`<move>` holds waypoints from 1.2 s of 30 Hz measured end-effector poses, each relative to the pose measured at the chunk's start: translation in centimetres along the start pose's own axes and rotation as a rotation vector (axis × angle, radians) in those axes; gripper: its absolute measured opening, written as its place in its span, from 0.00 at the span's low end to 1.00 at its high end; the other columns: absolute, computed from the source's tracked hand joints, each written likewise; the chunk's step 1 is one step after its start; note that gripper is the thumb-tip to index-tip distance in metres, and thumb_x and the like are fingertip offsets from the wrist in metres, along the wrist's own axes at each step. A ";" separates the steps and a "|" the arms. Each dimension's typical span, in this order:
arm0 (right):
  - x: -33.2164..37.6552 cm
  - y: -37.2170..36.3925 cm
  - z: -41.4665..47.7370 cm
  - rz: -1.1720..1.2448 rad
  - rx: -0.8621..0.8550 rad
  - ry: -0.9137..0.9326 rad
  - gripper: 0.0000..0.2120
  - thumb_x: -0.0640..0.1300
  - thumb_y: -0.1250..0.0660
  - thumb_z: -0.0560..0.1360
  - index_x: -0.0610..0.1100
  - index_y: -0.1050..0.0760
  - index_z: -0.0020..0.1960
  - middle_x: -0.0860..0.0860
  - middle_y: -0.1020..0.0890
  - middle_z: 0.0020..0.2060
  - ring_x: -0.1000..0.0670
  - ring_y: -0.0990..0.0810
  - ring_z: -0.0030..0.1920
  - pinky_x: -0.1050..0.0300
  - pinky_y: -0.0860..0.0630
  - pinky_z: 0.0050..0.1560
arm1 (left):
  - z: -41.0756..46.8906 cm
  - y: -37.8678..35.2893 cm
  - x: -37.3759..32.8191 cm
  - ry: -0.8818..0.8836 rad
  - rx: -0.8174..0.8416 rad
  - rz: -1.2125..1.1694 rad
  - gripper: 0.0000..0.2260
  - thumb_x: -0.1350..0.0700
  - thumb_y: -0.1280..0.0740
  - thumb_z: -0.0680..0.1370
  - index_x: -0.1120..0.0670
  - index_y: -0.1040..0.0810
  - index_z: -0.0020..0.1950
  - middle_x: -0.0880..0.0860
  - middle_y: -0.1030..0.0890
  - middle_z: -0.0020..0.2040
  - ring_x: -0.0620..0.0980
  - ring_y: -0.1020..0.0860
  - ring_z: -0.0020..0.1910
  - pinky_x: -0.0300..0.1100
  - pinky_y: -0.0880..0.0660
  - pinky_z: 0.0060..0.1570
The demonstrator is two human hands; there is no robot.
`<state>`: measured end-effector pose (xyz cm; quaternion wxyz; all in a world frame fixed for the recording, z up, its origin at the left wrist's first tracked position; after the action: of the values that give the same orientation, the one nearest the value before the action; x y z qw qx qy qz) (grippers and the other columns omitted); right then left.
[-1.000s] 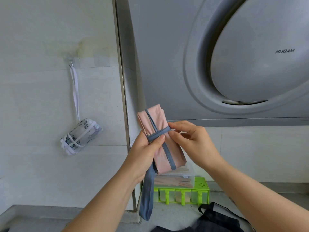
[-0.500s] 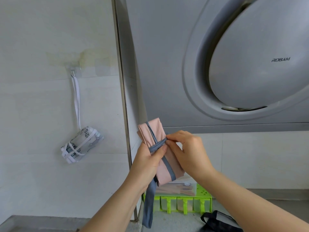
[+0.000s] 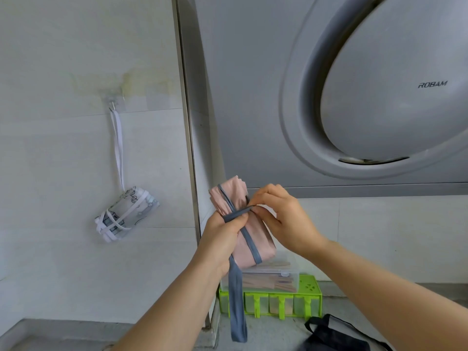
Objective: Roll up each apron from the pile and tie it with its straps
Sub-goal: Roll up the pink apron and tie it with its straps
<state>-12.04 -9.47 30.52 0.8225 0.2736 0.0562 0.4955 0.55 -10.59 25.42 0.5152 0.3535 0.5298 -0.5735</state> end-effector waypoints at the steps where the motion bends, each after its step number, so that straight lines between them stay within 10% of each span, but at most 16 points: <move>1: -0.1 -0.2 0.3 0.089 0.081 -0.091 0.06 0.36 0.37 0.78 0.41 0.21 0.48 0.51 0.24 0.45 0.59 0.28 0.45 0.71 0.32 0.49 | 0.0 0.1 -0.2 -0.028 -0.009 0.016 0.07 0.61 0.32 0.77 0.55 0.21 0.54 0.54 0.16 0.48 0.52 0.18 0.48 0.45 0.22 0.49; 8: -0.1 0.2 1.9 -0.100 0.553 -0.271 0.07 0.39 0.36 0.74 0.33 0.26 0.44 0.47 0.27 0.42 0.47 0.29 0.43 0.57 0.32 0.45 | -0.5 -0.7 0.1 -0.108 0.047 0.093 0.09 0.62 0.32 0.76 0.53 0.22 0.55 0.54 0.16 0.49 0.51 0.17 0.49 0.45 0.21 0.50; 18: 0.2 1.3 1.0 -0.035 -0.029 -0.171 0.04 0.34 0.27 0.70 0.39 0.17 0.44 0.49 0.21 0.39 0.52 0.24 0.36 0.66 0.26 0.43 | 0.0 -0.6 -1.5 -0.211 -0.045 0.152 0.13 0.58 0.31 0.77 0.51 0.25 0.60 0.52 0.19 0.55 0.51 0.20 0.54 0.52 0.24 0.58; 22: 0.8 1.1 0.7 -0.091 -0.187 -0.110 0.07 0.33 0.32 0.69 0.39 0.17 0.44 0.48 0.21 0.38 0.54 0.26 0.35 0.64 0.27 0.43 | -0.3 -0.8 -2.8 -0.376 -0.113 0.227 0.13 0.58 0.31 0.77 0.52 0.26 0.60 0.48 0.19 0.53 0.46 0.20 0.52 0.32 0.24 0.46; 36: -0.2 1.1 1.4 0.206 -0.191 -0.396 0.10 0.33 0.32 0.72 0.47 0.20 0.41 0.53 0.20 0.38 0.55 0.22 0.38 0.67 0.26 0.42 | -2.2 -1.6 -5.6 -0.753 -0.222 0.614 0.07 0.57 0.34 0.79 0.52 0.30 0.54 0.44 0.24 0.49 0.44 0.24 0.45 0.29 0.28 0.37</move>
<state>-12.46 -9.80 32.25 0.7847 0.2908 -0.1815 0.5164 -0.12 -7.45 30.70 0.8504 0.2045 0.2363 -0.4233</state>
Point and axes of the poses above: each hand's wrist, its own z-axis towards the middle knuckle, its own y-axis out of the back of the hand, x = y × z, the point moved 6 cm from there along z, towards the middle knuckle
